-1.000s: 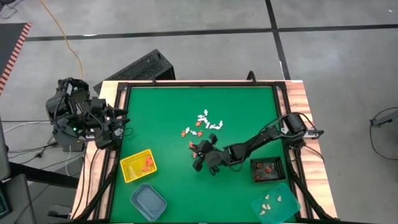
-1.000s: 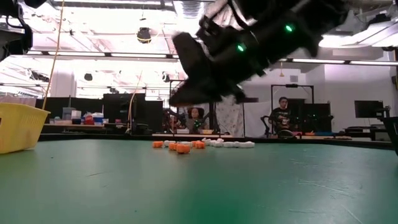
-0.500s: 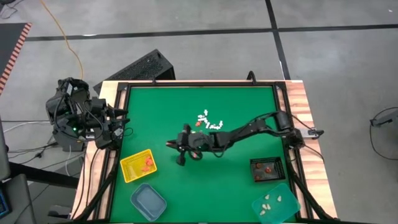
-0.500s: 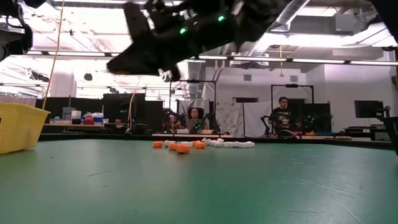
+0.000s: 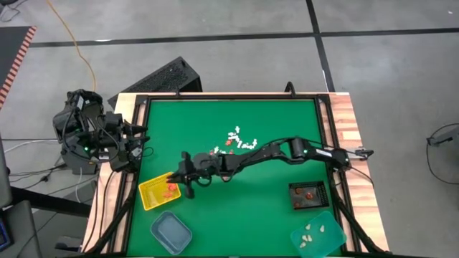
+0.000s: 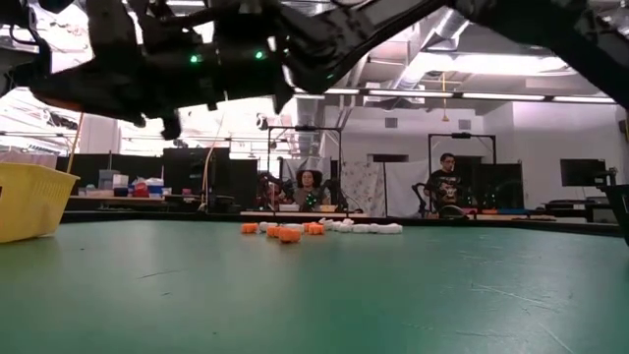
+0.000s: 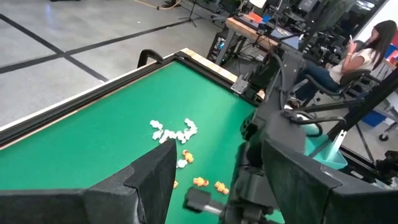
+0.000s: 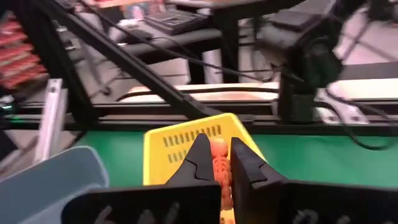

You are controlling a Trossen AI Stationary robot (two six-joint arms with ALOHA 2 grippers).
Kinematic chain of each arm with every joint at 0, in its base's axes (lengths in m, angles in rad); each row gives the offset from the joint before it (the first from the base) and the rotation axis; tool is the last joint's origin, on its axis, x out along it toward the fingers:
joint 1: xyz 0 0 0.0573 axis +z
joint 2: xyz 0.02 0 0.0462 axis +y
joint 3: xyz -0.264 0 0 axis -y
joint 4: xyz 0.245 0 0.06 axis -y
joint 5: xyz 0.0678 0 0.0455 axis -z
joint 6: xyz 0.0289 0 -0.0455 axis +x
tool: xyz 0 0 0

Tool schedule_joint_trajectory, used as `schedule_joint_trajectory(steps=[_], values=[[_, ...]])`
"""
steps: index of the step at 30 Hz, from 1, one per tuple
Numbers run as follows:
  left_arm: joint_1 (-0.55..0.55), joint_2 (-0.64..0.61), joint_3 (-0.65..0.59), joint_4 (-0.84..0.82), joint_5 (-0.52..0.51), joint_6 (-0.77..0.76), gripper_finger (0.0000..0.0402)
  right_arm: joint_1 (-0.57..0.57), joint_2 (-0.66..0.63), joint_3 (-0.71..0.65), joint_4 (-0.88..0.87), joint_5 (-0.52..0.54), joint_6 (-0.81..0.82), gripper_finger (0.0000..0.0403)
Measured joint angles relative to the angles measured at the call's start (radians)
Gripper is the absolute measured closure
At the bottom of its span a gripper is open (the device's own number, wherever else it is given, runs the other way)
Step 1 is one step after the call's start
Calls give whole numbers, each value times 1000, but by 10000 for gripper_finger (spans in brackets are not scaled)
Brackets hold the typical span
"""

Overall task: Sort Halloween decoration
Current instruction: Put the orange skeleton model into the yellow bin

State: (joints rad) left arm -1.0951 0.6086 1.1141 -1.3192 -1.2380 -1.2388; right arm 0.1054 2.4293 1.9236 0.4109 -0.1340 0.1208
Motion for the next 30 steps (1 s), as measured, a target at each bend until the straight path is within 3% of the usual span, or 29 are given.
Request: schedule_joint_trajectory(steps=[7,15,26,30], values=[[0,0,0,0,0,0,176,-30,81,112,-3,-152,48,385],[0,0,0,0,0,23,176,-28,81,117,-56,-155,57,341],[0,0,0,0,0,23,176,-29,81,117,-65,-155,65,246],[0,0,0,0,0,23,176,-42,65,116,-102,-156,101,236]])
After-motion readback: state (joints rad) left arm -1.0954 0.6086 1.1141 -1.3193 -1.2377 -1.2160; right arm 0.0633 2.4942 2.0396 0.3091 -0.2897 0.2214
